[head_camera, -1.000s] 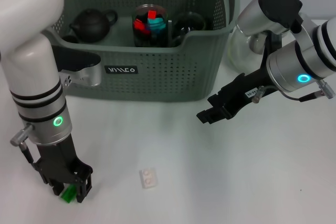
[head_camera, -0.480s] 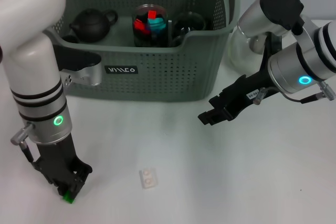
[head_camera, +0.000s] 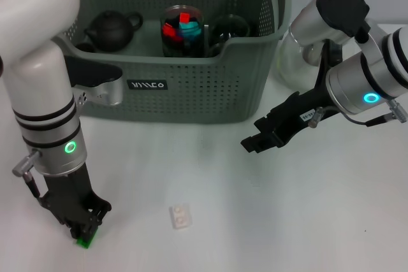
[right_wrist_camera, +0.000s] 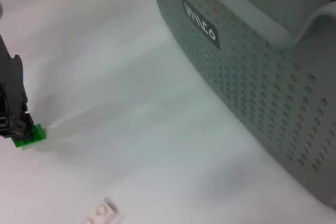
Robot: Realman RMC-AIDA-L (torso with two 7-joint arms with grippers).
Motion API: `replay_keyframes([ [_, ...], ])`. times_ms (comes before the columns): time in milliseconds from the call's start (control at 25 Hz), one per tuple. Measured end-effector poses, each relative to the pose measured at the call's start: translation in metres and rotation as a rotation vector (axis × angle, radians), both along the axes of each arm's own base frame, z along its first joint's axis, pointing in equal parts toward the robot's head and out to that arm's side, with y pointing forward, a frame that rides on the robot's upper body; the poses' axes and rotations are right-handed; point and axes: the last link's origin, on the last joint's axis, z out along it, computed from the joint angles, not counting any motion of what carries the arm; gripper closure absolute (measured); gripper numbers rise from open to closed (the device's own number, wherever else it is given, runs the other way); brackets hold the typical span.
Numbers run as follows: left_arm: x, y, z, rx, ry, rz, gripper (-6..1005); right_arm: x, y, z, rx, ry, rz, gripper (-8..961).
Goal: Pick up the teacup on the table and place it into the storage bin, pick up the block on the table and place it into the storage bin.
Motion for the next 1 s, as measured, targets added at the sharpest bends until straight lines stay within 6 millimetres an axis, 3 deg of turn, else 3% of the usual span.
replay_keyframes([
  [560, 0.010, 0.003, 0.016, -0.018, -0.050, -0.060, 899, -0.001, 0.001, 0.001, 0.002, 0.005, -0.011, 396],
  [760, 0.009, 0.004, 0.031, -0.016, -0.169, -0.102, 899, -0.001, 0.001, 0.001, 0.004, 0.007, -0.028, 396],
  [800, 0.005, 0.002, 0.044, -0.005, -0.289, -0.130, 899, -0.001, 0.001, 0.002, 0.004, 0.006, -0.032, 396],
  [1000, -0.009, -0.002, 0.066, 0.032, -0.441, -0.157, 900, -0.001, -0.001, 0.001, 0.000, 0.004, -0.053, 396],
])
